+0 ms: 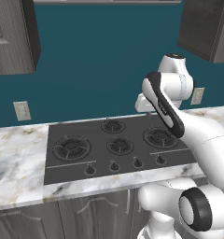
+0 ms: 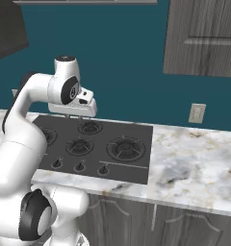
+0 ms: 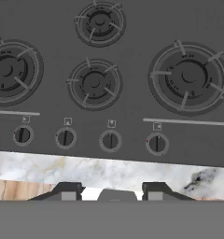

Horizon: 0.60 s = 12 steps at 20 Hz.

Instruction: Four empty soda cans are scattered around the kitchen. Gather all the cans and cluster them next to the stove for recycling.

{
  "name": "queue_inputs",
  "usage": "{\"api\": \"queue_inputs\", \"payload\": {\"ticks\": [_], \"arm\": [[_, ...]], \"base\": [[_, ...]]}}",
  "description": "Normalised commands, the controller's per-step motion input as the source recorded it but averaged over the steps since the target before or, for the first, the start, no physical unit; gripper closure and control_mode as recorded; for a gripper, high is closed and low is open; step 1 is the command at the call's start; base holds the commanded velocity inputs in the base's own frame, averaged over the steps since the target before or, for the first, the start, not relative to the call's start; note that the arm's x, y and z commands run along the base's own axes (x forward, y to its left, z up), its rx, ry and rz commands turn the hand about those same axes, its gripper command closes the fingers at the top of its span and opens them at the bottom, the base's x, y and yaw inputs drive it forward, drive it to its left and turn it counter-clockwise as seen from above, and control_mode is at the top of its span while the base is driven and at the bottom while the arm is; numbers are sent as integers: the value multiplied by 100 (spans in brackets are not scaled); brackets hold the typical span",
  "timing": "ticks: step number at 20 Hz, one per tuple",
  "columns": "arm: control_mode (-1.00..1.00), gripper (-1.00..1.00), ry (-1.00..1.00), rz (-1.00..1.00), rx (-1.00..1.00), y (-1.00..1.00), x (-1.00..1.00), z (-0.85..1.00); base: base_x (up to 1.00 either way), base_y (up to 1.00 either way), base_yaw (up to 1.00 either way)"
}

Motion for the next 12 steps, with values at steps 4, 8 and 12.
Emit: {"api": "queue_inputs", "payload": {"ticks": [4, 8, 12], "arm": [[100, -100, 0, 0, 0, 0, 0, 0], [100, -100, 0, 0, 0, 0, 0, 0], [100, -100, 0, 0, 0, 0, 0, 0]], "base": [[0, 0, 0], [-10, -6, 0], [-4, -16, 0]]}}
